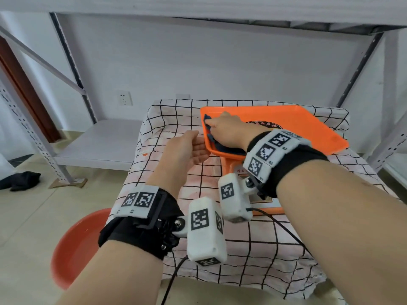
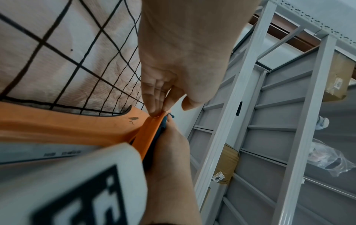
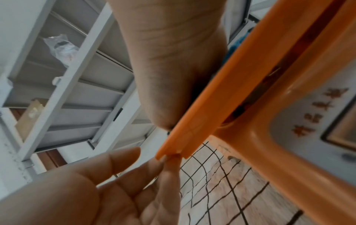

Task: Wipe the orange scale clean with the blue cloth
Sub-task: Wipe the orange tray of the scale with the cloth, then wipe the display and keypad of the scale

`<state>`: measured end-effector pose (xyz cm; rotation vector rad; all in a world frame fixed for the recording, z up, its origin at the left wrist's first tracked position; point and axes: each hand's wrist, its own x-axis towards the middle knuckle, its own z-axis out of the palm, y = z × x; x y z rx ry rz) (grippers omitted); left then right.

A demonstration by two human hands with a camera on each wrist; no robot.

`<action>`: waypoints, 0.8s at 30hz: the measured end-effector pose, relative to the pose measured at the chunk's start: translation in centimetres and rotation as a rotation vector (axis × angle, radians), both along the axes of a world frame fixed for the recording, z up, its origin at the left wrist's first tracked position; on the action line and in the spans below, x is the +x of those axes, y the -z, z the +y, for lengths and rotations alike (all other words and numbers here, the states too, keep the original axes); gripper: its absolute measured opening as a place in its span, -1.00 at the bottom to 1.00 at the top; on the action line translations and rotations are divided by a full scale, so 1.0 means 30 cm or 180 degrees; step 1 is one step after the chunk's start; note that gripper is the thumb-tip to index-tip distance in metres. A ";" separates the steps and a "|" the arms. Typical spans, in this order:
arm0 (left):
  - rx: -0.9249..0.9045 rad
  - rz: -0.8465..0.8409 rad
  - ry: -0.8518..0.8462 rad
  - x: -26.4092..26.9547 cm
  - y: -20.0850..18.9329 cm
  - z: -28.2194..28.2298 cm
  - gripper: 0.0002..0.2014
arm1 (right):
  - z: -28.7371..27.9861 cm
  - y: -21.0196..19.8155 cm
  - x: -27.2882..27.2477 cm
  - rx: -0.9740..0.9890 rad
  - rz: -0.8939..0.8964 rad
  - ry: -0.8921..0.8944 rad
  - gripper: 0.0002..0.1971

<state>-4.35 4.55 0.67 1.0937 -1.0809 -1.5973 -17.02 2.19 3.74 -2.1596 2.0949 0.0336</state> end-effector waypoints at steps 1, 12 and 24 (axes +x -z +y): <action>-0.0011 -0.0031 0.0020 0.002 0.002 0.000 -0.69 | 0.013 -0.007 -0.003 0.0024 0.0031 -0.0044 -0.77; -0.0256 -0.0106 0.0240 0.015 0.030 0.054 -0.82 | 0.268 -0.067 -0.121 0.0188 -0.1001 -0.0233 -0.57; -0.0601 -0.0280 0.0410 -0.067 0.087 0.151 -0.67 | 0.440 0.059 -0.294 -0.1507 -0.0713 -0.0182 -0.87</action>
